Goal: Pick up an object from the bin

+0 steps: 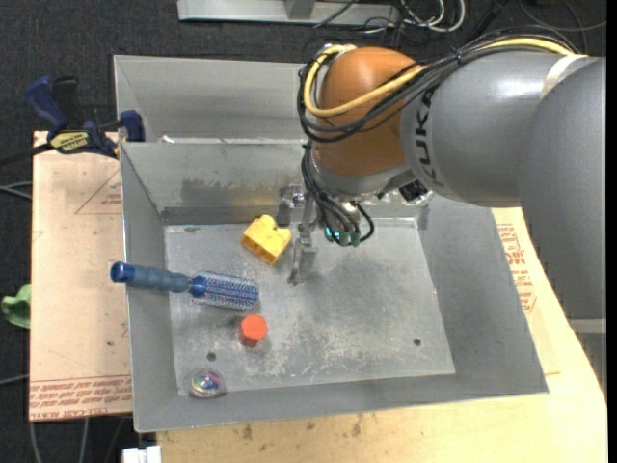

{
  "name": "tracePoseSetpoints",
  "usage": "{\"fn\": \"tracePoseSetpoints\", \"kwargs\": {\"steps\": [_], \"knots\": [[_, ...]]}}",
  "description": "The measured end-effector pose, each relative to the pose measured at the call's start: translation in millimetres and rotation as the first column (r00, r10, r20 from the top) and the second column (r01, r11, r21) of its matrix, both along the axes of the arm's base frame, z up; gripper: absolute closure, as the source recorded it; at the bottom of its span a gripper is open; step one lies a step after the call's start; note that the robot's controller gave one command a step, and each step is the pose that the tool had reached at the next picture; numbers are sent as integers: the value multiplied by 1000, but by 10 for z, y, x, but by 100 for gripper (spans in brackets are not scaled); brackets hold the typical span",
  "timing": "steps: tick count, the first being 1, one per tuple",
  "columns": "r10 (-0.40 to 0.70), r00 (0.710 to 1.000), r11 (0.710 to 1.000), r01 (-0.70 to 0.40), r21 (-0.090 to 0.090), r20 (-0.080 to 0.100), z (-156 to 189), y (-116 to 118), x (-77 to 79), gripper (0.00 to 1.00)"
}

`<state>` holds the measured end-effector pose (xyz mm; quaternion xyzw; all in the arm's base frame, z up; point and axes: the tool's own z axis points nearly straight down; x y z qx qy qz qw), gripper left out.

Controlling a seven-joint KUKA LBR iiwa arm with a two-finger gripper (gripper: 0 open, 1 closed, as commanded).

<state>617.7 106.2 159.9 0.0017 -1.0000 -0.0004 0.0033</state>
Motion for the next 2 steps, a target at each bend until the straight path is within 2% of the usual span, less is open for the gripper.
{"fn": "tracePoseSetpoints", "kwargs": {"steps": [1, 2], "knots": [[390, 921, 921, -390, 2, 3, -829, 547, -610, 0], [387, 922, 922, -387, 1, 6, -814, 529, -592, 100]]}}
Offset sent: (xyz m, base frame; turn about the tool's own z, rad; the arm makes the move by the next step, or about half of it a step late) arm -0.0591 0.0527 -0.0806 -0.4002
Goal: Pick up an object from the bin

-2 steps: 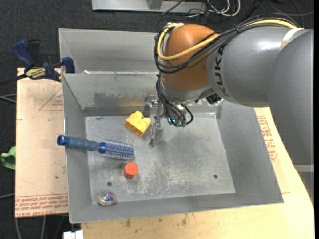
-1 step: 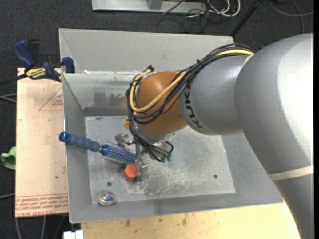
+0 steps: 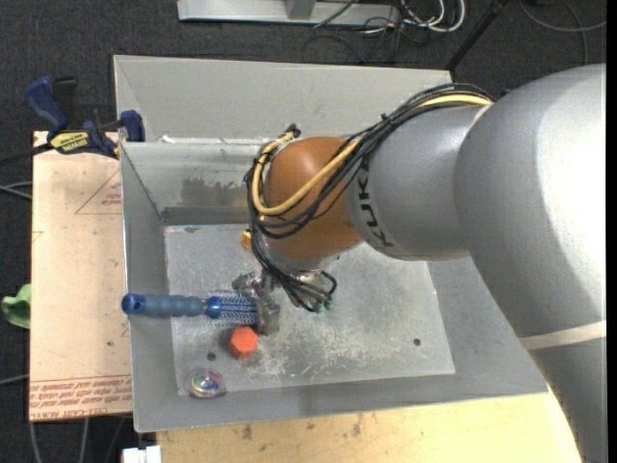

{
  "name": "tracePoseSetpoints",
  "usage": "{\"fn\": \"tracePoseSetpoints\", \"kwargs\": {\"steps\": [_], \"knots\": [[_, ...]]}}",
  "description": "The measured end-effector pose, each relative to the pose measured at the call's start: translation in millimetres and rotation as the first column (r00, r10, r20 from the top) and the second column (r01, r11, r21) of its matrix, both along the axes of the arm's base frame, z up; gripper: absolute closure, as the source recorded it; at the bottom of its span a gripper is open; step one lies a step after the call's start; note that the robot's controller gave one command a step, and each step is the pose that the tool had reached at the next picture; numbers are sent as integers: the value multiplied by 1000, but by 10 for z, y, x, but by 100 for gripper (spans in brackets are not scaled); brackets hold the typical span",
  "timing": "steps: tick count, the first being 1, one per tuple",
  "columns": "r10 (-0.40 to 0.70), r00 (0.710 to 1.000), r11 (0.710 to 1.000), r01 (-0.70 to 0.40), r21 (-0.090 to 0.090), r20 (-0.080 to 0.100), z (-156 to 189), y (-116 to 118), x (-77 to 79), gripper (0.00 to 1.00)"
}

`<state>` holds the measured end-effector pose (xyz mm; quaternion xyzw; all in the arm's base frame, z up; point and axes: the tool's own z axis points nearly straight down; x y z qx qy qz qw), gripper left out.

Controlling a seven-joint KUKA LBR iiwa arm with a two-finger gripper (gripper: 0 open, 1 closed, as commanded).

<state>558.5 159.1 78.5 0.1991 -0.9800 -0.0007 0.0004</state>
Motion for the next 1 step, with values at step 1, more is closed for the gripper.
{"fn": "tracePoseSetpoints", "kwargs": {"steps": [1], "knots": [[103, 995, 995, -103, 0, 12, 1561, -223, 267, 100]]}}
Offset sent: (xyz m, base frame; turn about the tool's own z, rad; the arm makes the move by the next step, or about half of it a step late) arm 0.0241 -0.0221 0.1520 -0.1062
